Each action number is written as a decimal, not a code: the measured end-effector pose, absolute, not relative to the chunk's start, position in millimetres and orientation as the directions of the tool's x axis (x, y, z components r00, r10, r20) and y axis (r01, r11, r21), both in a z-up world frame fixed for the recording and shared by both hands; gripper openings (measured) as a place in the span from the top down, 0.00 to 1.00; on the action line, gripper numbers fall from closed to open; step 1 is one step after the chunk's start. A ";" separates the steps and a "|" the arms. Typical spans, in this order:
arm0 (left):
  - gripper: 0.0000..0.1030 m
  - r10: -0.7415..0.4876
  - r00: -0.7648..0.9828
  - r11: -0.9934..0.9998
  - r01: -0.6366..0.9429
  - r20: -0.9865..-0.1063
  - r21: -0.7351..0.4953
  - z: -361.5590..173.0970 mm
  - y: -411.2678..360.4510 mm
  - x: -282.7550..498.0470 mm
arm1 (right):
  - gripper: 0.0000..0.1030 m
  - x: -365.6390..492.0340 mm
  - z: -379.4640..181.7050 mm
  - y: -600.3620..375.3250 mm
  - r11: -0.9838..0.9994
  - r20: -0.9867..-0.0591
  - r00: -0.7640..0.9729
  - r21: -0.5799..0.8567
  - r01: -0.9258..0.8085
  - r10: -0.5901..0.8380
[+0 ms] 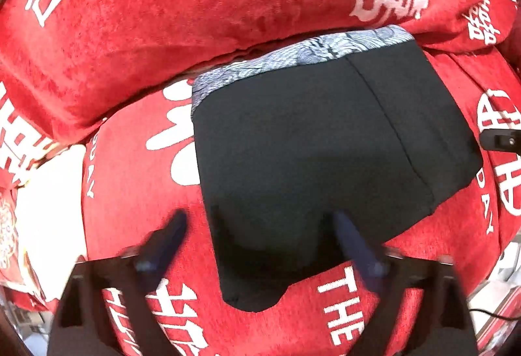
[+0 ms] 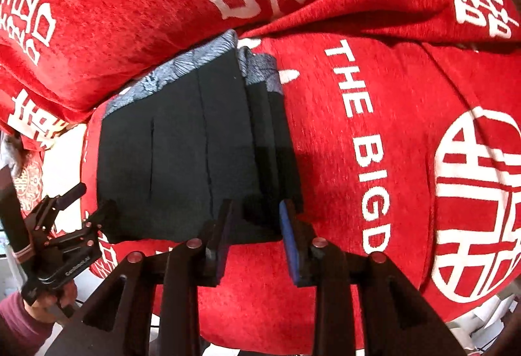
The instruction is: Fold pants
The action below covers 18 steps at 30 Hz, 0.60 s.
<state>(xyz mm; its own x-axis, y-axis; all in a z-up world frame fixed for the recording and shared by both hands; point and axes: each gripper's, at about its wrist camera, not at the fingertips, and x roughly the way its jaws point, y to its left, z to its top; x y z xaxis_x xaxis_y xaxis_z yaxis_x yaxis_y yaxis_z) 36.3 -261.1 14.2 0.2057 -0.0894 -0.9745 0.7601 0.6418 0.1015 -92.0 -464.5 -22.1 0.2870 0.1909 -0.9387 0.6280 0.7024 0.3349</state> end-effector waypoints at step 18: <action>0.05 -0.039 0.140 0.668 0.740 -0.989 0.079 -3.4 -257.2 57.8 | 0.46 -83.9 -36.3 -457.6 0.726 -0.953 0.237 0.298 0.620 0.190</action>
<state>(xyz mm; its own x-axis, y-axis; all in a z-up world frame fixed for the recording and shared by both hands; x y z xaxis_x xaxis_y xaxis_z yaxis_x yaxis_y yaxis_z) 57.8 -257.2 -3.4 0.1404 -0.0391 -0.9893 0.7396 0.6685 0.0785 -83.9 -457.6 -36.3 0.2367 0.1895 -0.9529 0.6199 0.7258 0.2983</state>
